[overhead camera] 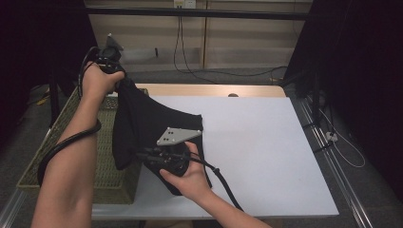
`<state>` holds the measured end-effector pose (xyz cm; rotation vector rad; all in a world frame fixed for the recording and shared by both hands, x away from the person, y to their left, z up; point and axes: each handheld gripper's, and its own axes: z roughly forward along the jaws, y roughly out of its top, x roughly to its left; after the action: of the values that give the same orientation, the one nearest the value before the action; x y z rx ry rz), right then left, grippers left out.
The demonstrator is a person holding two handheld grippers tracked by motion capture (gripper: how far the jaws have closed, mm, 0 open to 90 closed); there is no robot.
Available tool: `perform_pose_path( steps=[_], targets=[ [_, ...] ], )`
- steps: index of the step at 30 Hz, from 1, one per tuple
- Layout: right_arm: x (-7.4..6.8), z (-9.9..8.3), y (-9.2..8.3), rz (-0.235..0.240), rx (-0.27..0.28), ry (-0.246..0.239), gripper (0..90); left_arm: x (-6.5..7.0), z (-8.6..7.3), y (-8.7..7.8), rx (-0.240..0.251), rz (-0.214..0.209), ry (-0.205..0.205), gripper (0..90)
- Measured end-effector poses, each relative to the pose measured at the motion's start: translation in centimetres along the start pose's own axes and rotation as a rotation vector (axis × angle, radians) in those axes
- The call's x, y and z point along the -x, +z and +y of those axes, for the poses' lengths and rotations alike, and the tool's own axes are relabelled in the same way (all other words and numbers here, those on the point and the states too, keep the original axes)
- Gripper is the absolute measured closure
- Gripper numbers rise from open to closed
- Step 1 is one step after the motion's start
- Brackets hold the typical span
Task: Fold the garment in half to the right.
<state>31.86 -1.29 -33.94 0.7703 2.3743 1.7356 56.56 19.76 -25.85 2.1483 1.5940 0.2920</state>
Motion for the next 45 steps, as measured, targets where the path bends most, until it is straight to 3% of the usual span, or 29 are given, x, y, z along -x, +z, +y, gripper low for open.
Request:
perform_pose_path(
  steps=[7, 15, 26, 39, 45],
  targets=[
    [0.1, -0.8, 0.8, 0.002, -0.020, 0.018, 81.5, 0.6, -0.1, 1.0, -0.006, -0.020, 0.014, 83.2],
    [0.3, -2.8, 2.0, 0.009, -0.034, 0.054, 81.3, 1.5, -0.4, 1.8, -0.004, -0.033, 0.032, 82.6],
    [0.4, -4.2, 2.2, 0.009, -0.063, 0.076, 81.0, 2.7, -0.6, 3.1, -0.022, -0.044, 0.048, 81.9],
    [0.4, -3.8, 1.2, 0.018, -0.047, 0.083, 81.0, 3.6, -0.4, 4.1, -0.008, -0.078, 0.039, 81.2],
    [0.4, -3.6, 0.6, 0.022, -0.038, 0.086, 81.3, 4.1, -0.1, 4.6, -0.003, -0.113, 0.030, 82.3]
  ],
)
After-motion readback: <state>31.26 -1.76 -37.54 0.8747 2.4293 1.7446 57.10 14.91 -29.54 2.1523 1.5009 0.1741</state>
